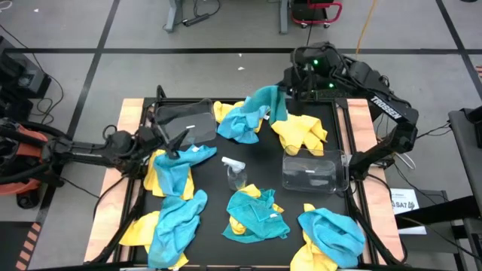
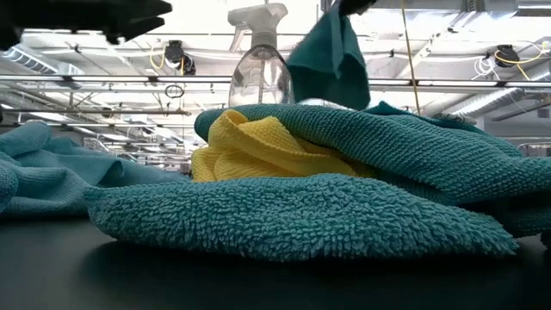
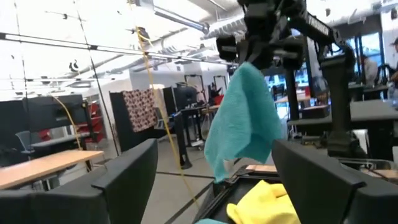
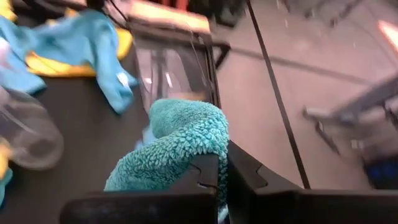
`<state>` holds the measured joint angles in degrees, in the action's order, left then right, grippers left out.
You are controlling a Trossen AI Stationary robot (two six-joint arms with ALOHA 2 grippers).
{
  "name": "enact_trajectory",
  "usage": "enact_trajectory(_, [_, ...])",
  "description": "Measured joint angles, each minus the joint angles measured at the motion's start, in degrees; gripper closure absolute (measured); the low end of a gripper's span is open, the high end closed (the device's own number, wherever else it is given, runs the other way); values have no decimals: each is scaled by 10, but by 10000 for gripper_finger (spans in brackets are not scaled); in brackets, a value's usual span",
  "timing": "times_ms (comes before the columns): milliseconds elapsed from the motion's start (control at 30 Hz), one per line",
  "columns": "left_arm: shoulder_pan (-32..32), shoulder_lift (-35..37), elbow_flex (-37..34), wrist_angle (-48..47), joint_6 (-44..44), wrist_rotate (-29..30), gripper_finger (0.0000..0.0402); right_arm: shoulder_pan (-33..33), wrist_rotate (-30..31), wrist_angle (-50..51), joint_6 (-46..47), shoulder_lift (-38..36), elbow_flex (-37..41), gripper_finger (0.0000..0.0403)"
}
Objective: Sort microfiber towel by color & place in baskets
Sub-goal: Put the blue microfiber towel into the top transparent bin
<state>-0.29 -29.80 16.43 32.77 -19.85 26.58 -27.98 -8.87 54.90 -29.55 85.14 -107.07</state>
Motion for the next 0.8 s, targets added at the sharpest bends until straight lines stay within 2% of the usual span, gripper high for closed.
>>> enact_trajectory(433, [140,-271,190,-3,45,-197,76,80,-59,-99,-68,23,0,402])
enact_trajectory(633, [180,-388,275,-5,91,-335,76,101,-83,-123,-97,29,0,402])
enact_trajectory(800, [189,-464,337,-4,96,-364,76,111,-111,-137,-118,29,0,402])
